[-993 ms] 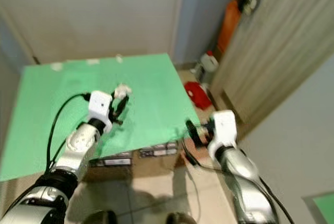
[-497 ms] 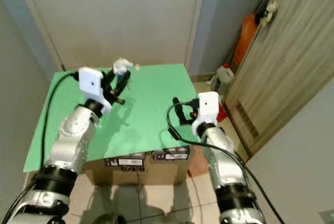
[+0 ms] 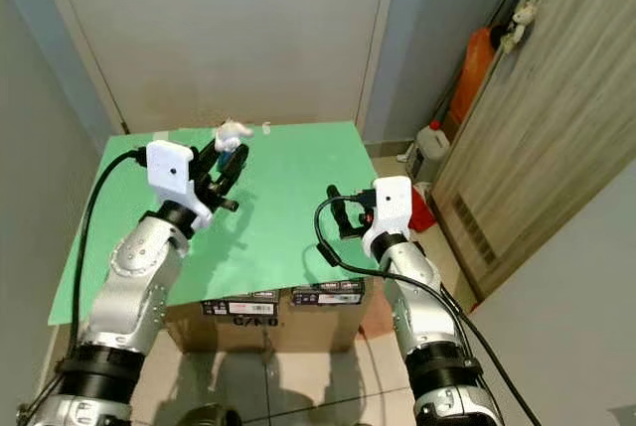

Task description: Hang keys on a hook

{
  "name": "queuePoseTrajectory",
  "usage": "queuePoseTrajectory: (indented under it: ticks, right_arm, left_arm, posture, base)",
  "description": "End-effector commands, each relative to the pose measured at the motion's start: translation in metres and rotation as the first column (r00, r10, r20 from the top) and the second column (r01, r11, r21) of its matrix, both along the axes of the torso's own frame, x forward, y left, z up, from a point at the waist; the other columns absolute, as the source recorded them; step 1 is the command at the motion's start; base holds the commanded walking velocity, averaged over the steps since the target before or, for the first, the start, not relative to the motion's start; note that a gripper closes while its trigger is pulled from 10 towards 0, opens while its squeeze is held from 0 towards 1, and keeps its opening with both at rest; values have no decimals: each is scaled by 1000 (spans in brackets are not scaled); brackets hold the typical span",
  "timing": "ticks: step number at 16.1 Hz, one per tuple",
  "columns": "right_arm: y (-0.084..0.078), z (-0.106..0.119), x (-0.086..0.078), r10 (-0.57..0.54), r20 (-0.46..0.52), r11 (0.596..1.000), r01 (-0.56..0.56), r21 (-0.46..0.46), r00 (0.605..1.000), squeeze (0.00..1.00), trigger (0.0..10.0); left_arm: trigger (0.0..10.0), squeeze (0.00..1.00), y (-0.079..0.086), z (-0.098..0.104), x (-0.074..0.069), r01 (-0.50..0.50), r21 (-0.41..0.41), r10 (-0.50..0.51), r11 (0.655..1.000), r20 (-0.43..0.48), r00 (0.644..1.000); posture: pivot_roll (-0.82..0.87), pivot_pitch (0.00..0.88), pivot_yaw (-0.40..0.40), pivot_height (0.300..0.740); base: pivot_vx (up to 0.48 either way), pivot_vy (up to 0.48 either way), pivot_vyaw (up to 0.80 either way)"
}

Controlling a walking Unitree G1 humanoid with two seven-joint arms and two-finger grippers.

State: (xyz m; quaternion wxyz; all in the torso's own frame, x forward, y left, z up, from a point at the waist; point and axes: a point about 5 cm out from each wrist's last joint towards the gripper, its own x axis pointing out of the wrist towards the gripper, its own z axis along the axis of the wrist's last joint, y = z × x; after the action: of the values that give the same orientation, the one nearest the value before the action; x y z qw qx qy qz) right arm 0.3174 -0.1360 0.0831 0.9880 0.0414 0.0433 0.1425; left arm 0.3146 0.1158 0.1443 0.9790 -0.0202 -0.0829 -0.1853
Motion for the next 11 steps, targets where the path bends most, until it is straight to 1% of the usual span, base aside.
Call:
queuePoseTrajectory:
  ticks: [1, 4, 5, 8, 9, 11]
  right_arm:
    - [-6, 4, 3, -18, 18, 1000, 18, -10, 1000, 0, 10000]
    - [-7, 4, 3, -21, 23, 1000, 21, -11, 1000, 0, 10000]
    - [-7, 4, 3, -20, 19, 1000, 20, -14, 1000, 0, 10000]
    - [-6, 4, 4, -12, 11, 1000, 12, -14, 1000, 0, 10000]
    - [-7, 3, 4, -13, 11, 1000, 13, -14, 1000, 0, 10000]
    - [-8, 3, 4, -18, 10, 1000, 19, -13, 1000, 0, 10000]
  left_arm:
    - [0, 0, -3, 4, 0, 5, -18, -4, 1000, 13, 1000]
    - [0, 0, -2, 3, 2, -5, -20, 6, 1000, 4, 1000]
    - [0, 0, -4, 3, 2, 6, -13, -6, 1000, 3, 1000]
    - [0, 0, -11, 1, -1, 50, 18, -50, 999, 6, 999]
    - [0, 0, -15, 1, -3, 83, 24, -83, 996, 13, 996]
    - [0, 0, -22, 3, -6, 140, 11, -140, 990, 19, 990]
  posture:
    - [44, 0, -18, 740]
    - [35, 0, -16, 740]
    - [27, 0, -11, 740]
    - [18, 0, -3, 740]
    - [12, 0, 4, 740]
    - [11, 0, 8, 740]
  base:
    - [0, 0, 0]
    - [0, 0, 0]
    - [0, 0, 0]
    - [0, 0, -788]
    - [0, 0, -781]
    - [0, -392, -781]
